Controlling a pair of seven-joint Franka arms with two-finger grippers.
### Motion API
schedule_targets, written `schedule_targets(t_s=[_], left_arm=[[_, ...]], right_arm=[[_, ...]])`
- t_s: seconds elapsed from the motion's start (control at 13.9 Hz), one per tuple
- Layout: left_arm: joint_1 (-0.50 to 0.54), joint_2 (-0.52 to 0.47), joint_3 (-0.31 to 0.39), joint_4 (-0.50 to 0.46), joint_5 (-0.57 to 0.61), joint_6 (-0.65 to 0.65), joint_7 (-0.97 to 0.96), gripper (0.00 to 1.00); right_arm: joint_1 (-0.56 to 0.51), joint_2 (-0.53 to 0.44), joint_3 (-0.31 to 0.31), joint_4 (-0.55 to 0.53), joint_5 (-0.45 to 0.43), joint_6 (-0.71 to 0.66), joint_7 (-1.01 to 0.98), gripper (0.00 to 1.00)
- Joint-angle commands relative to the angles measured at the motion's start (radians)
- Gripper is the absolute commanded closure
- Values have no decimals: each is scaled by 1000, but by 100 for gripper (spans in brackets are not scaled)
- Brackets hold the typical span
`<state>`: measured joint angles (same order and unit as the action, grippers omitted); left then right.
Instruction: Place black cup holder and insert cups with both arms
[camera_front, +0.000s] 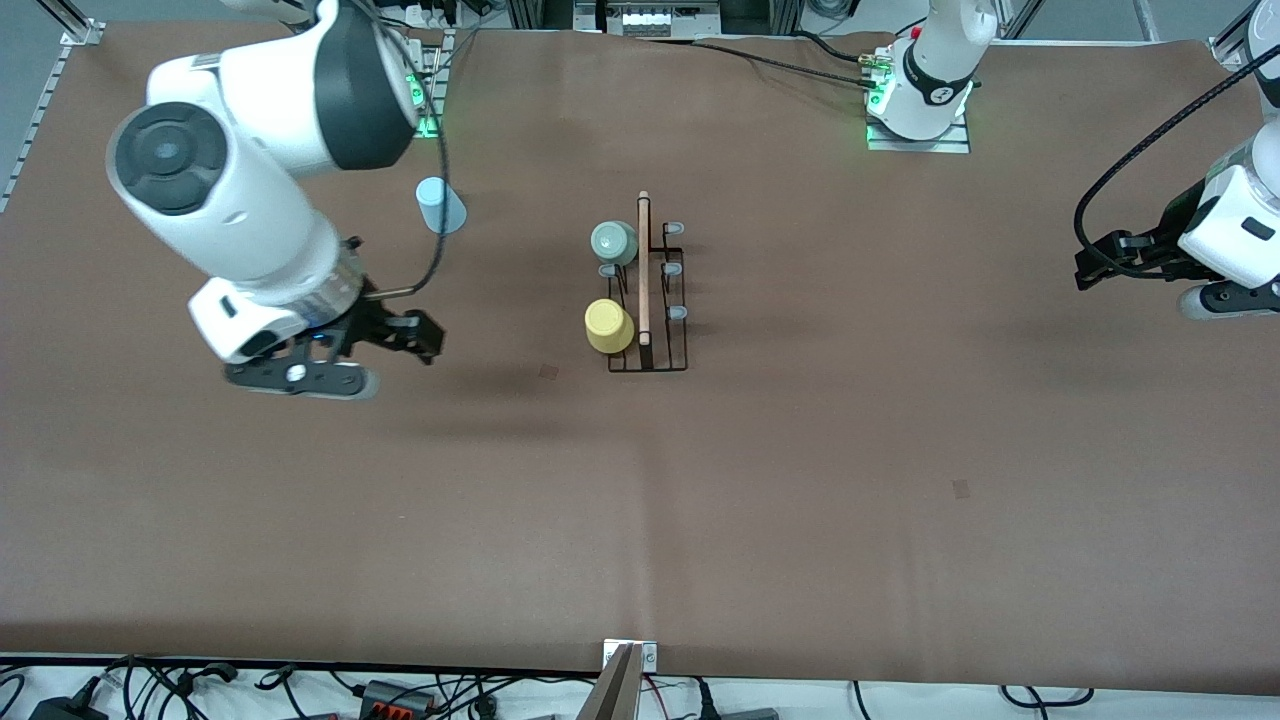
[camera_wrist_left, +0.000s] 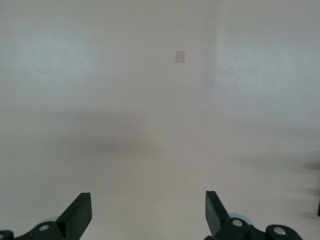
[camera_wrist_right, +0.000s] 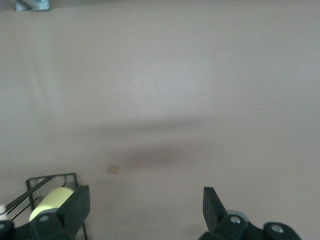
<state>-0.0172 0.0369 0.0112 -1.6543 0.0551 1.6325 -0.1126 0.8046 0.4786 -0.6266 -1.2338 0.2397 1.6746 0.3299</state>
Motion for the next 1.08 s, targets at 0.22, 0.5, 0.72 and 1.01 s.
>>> schedule_targets(t_s=[0.22,0.5,0.72,1.01], left_arm=[[0,-20,6,-18,-27,7,4,0],[0,-20,6,-16,-27,7,5,0],[0,-20,6,-16,-27,7,5,0],[0,-20,6,-16,-27,7,5,0]], right_arm=[[-101,-38,26,-4,12,-3,-69,0],[-500,-132,426,-19,-166,4,-112,0],[-704,-192,548,-81,-189,-6,-222,0],[-814,-219,567,-114,-189,-6,-342,0]])
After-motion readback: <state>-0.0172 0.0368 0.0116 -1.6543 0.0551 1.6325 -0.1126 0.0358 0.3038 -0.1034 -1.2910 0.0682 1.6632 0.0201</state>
